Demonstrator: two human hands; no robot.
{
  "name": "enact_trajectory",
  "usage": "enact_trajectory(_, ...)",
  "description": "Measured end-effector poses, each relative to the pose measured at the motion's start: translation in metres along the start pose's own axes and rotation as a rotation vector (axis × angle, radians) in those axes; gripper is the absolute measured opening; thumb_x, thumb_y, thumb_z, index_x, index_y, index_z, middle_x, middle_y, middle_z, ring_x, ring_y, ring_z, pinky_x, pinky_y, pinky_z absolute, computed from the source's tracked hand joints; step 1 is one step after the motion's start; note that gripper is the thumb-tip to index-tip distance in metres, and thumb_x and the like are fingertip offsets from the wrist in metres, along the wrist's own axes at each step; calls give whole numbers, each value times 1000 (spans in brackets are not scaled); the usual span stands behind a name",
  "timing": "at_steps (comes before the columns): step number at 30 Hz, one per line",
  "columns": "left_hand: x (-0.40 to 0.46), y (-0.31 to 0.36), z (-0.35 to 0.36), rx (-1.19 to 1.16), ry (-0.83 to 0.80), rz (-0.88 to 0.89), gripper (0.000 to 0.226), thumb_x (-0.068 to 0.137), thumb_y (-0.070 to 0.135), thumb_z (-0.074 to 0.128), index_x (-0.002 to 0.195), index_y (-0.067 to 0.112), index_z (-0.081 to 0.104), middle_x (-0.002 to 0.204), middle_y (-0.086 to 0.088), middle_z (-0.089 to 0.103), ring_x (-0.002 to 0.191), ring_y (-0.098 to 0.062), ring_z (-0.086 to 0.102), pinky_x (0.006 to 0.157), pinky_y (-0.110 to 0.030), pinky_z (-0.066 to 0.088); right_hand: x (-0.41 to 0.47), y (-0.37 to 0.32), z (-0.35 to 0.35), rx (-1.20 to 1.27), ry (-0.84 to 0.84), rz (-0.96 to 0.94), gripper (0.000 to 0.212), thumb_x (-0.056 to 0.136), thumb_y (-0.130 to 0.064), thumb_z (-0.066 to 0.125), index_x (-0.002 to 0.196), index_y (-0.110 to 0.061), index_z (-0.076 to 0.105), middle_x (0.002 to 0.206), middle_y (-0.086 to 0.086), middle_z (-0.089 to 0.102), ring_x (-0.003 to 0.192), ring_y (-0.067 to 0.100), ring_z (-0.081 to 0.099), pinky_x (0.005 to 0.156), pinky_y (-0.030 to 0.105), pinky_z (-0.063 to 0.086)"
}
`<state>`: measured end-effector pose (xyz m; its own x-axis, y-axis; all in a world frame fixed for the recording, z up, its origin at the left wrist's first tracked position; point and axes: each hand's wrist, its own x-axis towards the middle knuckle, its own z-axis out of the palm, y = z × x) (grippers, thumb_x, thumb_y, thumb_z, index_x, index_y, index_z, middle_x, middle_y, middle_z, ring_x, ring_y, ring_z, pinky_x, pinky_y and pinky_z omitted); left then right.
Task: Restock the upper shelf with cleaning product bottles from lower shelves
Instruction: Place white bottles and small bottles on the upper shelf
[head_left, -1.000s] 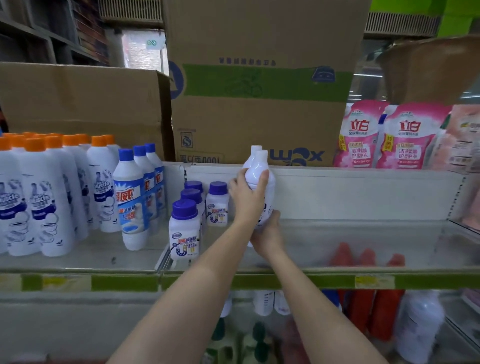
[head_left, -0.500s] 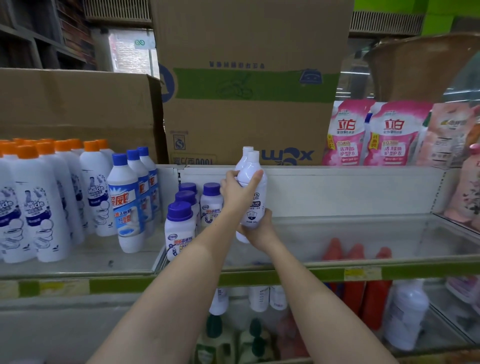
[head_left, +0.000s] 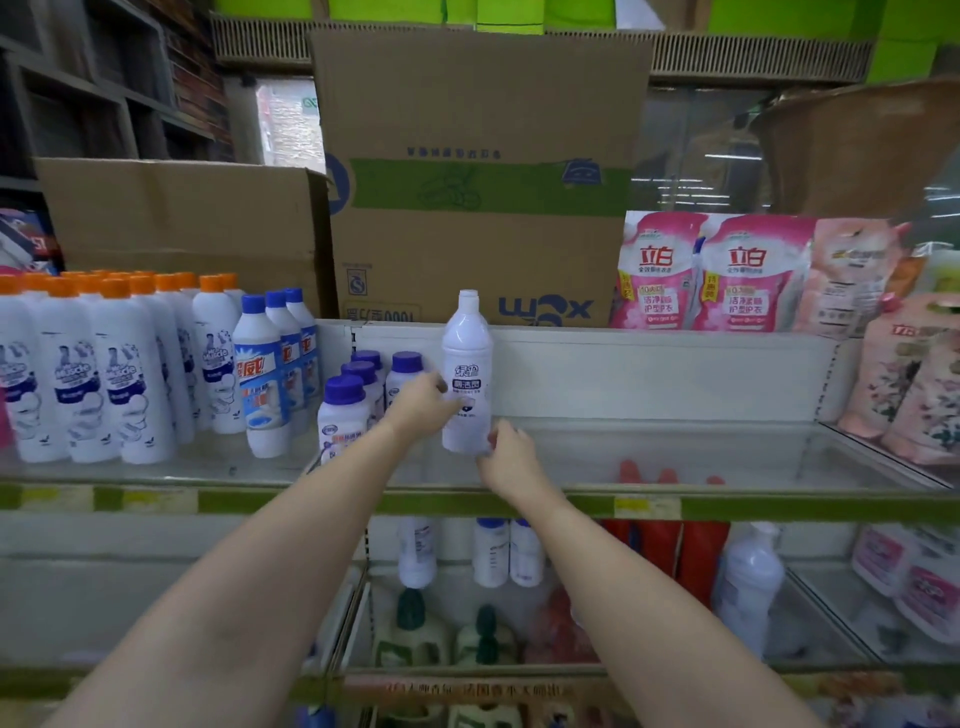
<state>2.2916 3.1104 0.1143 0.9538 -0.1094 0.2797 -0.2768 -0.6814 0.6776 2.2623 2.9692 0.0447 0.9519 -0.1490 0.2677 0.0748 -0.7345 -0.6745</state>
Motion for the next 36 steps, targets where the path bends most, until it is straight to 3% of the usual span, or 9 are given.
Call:
enact_trajectory(2,-21,2,1,73,22,-7,28,94,26,64,115,7,62,105,-6,65,100,-23,61,87,-35,52,-16,7,-12,-21,2,-62,11,89,-13,56,97,-16,50,113,14,57,101,31,55,82,35,43)
enact_trajectory(4,-42,7,3,119,30,-50,28,94,28,62,116,11,62,108,-5,65,102,-23,62,94,-41,52,-33,13,-23,-64,36,-130,12,90,-13,56,90,-19,45,107,10,55,100,31,53,81,36,41)
enact_trajectory(10,-115,6,31,225,11,-122,14,92,31,59,94,18,64,91,-1,68,86,-22,66,83,-43,57,-99,45,-35,-90,-14,-167,5,93,-17,53,90,-17,49,106,12,57,102,32,54,82,39,43)
enact_trajectory(15,-180,-28,69,556,-174,-112,14,94,24,50,98,12,58,102,-10,65,89,-30,61,75,-34,50,-156,92,-21,-107,-219,-85,12,99,-25,54,95,-14,56,102,6,64,95,26,60,79,35,48)
enact_trajectory(18,-213,-44,88,657,-265,-103,12,96,25,46,91,15,51,103,-11,63,83,-29,55,73,-37,47,-178,114,-6,-110,-346,-20,8,97,-25,56,97,-17,58,97,3,63,91,22,61,83,39,53)
enact_trajectory(21,-228,-56,101,609,-268,-129,13,93,28,45,95,18,54,102,-8,63,86,-29,58,74,-38,49,-194,123,5,-105,-396,28,8,94,-25,59,99,-19,58,100,1,61,91,21,60,78,35,50)
enact_trajectory(26,-231,-78,108,414,-231,-220,17,91,30,49,75,26,45,88,-4,63,81,-27,61,73,-37,53,-205,122,28,-44,-380,11,11,93,-24,62,100,-19,55,107,1,58,97,20,58,79,33,47)
enact_trajectory(32,-225,-129,103,262,-164,-287,19,90,23,52,71,24,49,74,1,61,72,-20,61,72,-38,56,-189,105,61,-17,-377,31,19,93,-24,64,108,-20,53,112,-1,54,96,17,55,84,32,49)
enact_trajectory(36,-202,-169,93,243,-185,-322,7,94,22,51,93,18,57,89,-1,63,80,-17,62,72,-34,52,-169,91,86,-37,-386,79,35,95,-25,65,127,-15,55,120,1,59,104,17,57,89,31,50)
